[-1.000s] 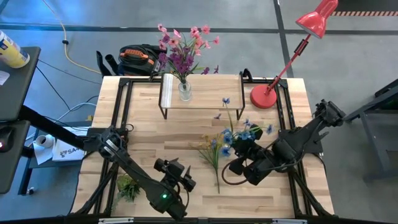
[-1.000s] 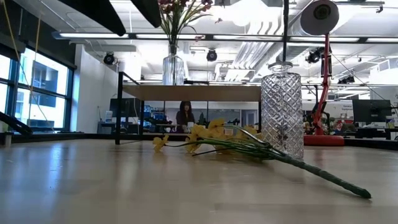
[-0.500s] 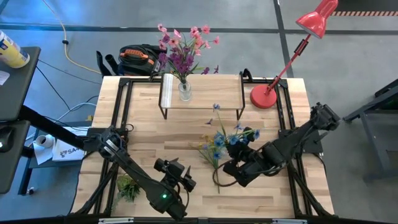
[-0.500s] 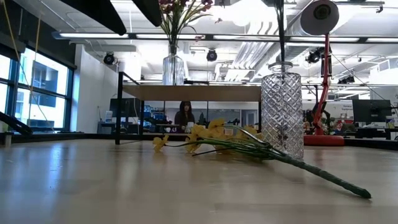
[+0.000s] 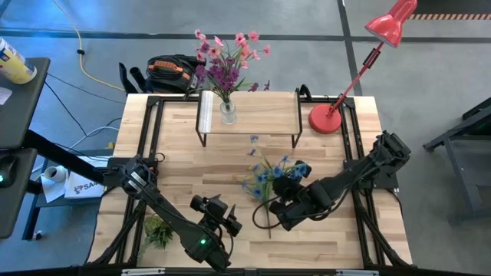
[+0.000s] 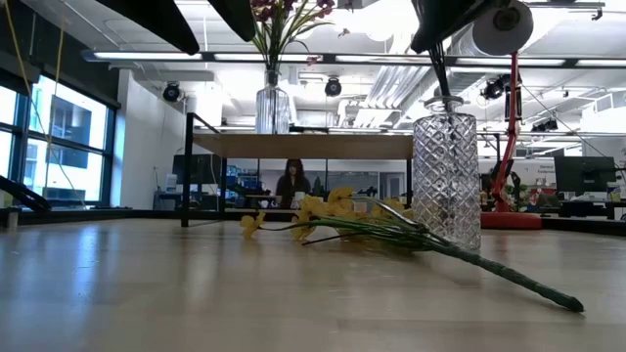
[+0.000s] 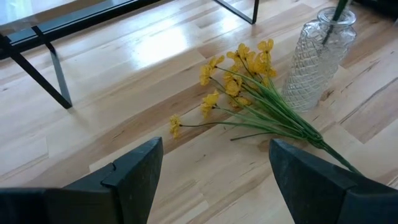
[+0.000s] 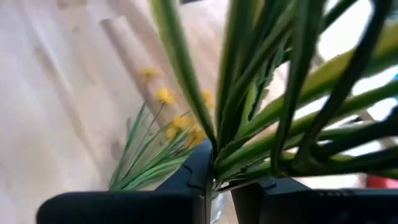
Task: Pick and place flowers into a vace then onto a shelf
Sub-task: Put the blue flowers into the transparent vase, then put the yellow flowers into the transparent vase
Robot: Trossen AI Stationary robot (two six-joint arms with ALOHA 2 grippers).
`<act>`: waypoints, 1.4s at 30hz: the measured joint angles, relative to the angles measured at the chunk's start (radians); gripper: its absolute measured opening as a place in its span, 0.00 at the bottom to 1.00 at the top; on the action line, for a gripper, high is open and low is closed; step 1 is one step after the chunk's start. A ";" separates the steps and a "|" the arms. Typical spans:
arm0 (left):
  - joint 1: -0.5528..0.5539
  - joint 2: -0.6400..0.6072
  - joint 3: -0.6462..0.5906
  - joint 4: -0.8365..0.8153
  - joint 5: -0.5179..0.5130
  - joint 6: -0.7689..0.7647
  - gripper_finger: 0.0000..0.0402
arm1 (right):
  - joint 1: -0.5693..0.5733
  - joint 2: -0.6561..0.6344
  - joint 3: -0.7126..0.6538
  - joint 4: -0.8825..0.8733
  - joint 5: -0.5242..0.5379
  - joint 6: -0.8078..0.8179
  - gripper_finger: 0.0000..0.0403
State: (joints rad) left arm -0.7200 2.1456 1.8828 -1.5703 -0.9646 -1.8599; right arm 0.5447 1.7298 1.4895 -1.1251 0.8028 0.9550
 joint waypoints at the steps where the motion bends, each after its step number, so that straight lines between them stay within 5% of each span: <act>1: 0.000 0.000 0.000 0.000 0.000 0.000 0.81 | 0.001 0.000 0.000 -0.006 0.018 0.013 0.09; 24: 0.000 0.000 0.000 0.000 -0.021 0.023 0.81 | 0.067 -0.014 0.002 -0.087 0.026 0.007 0.53; 31: 0.007 0.000 0.000 0.003 -0.025 0.032 0.81 | 0.145 -0.072 0.002 -0.171 0.050 0.014 0.56; 37: 0.024 0.000 0.000 0.040 0.011 0.110 0.81 | 0.178 -0.108 0.002 -0.279 -0.126 0.144 0.53; 42: 0.035 0.000 0.000 0.109 0.013 0.210 0.81 | 0.229 -0.123 0.002 -0.269 -0.163 0.185 0.50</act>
State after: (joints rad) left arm -0.6853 2.1460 1.8832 -1.4610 -0.9512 -1.6504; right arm 0.7737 1.6070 1.4918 -1.3940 0.6399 1.1398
